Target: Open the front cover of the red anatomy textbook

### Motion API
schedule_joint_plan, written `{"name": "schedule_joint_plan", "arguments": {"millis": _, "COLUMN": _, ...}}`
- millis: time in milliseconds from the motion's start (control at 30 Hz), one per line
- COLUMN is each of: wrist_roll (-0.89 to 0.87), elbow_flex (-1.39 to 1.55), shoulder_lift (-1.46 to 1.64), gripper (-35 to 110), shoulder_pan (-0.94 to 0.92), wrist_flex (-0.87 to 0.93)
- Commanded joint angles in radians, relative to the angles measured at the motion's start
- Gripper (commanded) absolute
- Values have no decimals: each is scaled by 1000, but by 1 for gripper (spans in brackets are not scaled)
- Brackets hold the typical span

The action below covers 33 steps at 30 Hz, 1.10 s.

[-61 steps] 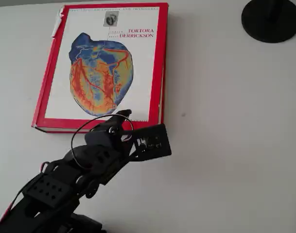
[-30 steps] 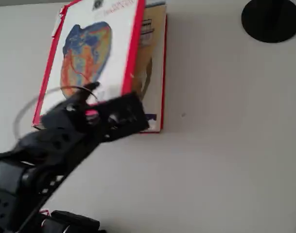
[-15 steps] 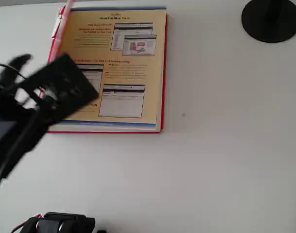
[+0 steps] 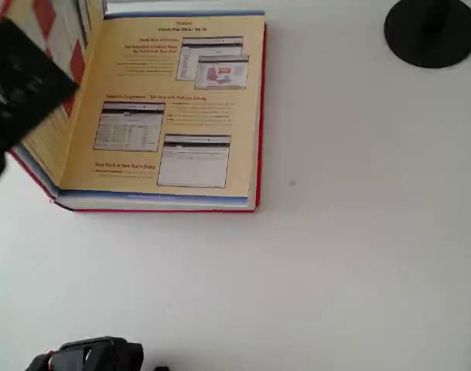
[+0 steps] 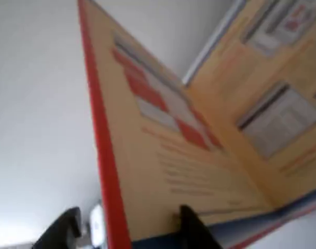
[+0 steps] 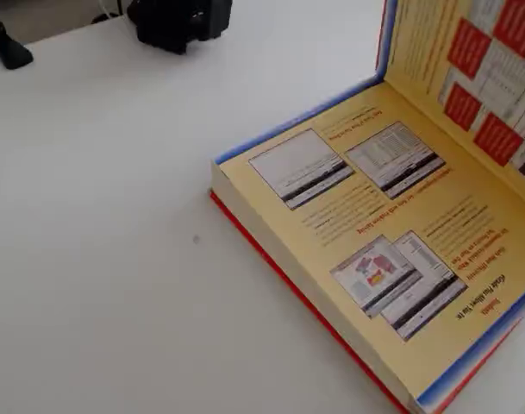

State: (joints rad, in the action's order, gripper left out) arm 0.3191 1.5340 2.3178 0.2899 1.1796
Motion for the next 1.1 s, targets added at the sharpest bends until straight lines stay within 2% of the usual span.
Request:
{"name": "schedule_joint_plan", "arguments": {"millis": 0, "wrist_roll": -11, "elbow_flex": -156, "shoulder_lift": -51, "gripper": 25, "shoulder_pan": 83, "wrist_flex": 26}}
{"name": "schedule_joint_plan", "arguments": {"millis": 167, "wrist_roll": -12, "elbow_flex": -282, "shoulder_lift": -135, "gripper": 25, "shoulder_pan": 195, "wrist_flex": 81}}
{"name": "schedule_joint_plan", "arguments": {"millis": 433, "wrist_roll": -8, "elbow_flex": -288, "shoulder_lift": -189, "gripper": 26, "shoulder_pan": 385, "wrist_flex": 75}}
{"name": "schedule_joint_plan", "arguments": {"millis": 533, "wrist_roll": -18, "elbow_flex": -288, "shoulder_lift": -199, "gripper": 26, "shoulder_pan": 397, "wrist_flex": 72}}
{"name": "schedule_joint_plan", "arguments": {"millis": 733, "wrist_roll": -34, "elbow_flex": -288, "shoulder_lift": -184, "gripper": 26, "shoulder_pan": 233, "wrist_flex": 75}}
{"name": "schedule_joint_plan", "arguments": {"millis": 1067, "wrist_roll": -176, "elbow_flex": -279, "shoulder_lift": -89, "gripper": 26, "shoulder_pan": -196, "wrist_flex": 198}}
